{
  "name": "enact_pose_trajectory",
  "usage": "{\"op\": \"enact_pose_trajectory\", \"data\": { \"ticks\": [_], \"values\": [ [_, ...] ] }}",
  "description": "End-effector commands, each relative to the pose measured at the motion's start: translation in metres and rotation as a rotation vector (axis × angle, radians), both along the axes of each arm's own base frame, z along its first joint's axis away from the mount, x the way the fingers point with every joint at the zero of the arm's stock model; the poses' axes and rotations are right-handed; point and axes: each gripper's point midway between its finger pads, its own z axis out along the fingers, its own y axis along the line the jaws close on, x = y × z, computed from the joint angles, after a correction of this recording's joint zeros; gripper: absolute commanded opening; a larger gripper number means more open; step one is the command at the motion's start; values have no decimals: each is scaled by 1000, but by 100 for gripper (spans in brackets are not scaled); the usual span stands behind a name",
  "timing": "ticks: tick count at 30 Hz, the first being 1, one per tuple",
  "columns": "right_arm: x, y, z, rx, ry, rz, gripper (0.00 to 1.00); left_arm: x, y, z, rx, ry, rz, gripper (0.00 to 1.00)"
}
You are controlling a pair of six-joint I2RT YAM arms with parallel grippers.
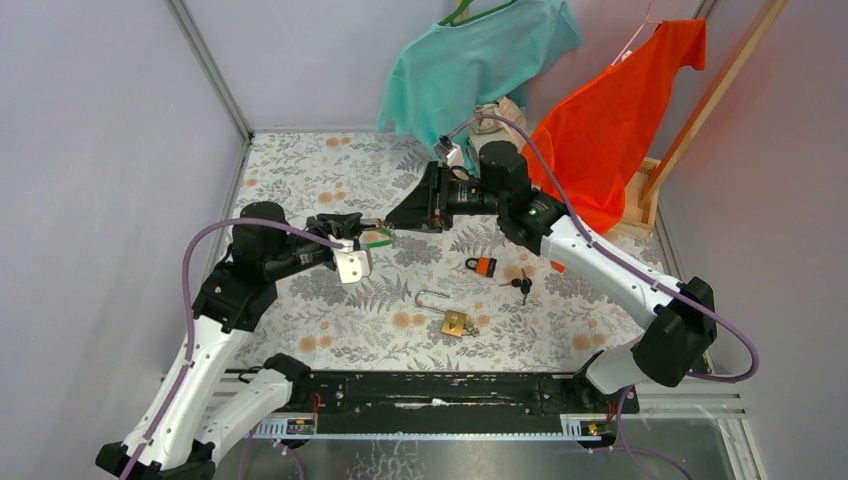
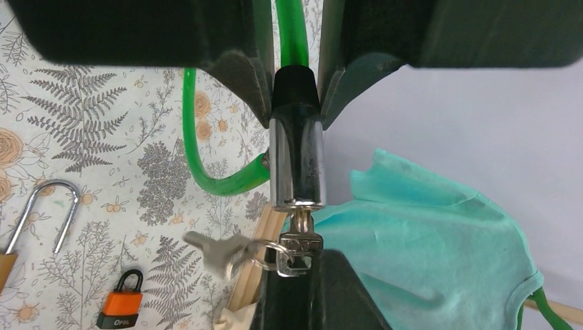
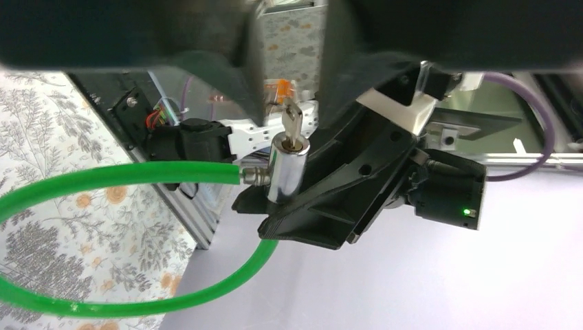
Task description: Unlock with the key
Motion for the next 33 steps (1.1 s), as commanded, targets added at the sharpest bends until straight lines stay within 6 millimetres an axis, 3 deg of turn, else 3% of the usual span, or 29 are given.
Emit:
{"op": "enact_pose_trajectory", "data": {
  "ticks": [1, 4, 6, 10, 13, 17, 23, 29, 31, 33],
  "values": [
    [-4, -20, 45, 136, -64, 7, 48, 10, 1, 30, -41, -108, 31, 0],
    [-2, -35, 57, 139, -175, -27, 72, 3, -4, 35, -82, -59, 8, 0],
    [-1, -42, 60, 101, -300, -51, 80, -6, -9, 42, -113, -9, -24, 0],
    [3, -62, 59, 36, -651, -115, 85, -22, -21, 52, -187, 151, -79, 0],
    [-7, -72, 60, 78, -888, -118, 87, -26, -31, 62, -253, 284, -99, 0],
    [-19, -74, 50, 67, -1074, -75, 87, -31, -41, 75, -328, 399, -121, 0],
    [-37, -49, 43, 60, -1183, 30, 83, -34, -45, 83, -352, 435, -145, 0],
    [-37, -33, 37, 45, -1208, 56, 75, -41, -48, 90, -383, 491, -161, 0],
    [-37, -30, 36, 42, -1214, 54, 64, -42, -49, 90, -385, 502, -164, 0],
    [-35, -27, 34, 28, -1220, 44, 46, -43, -49, 91, -390, 511, -163, 0]
  ]
}}
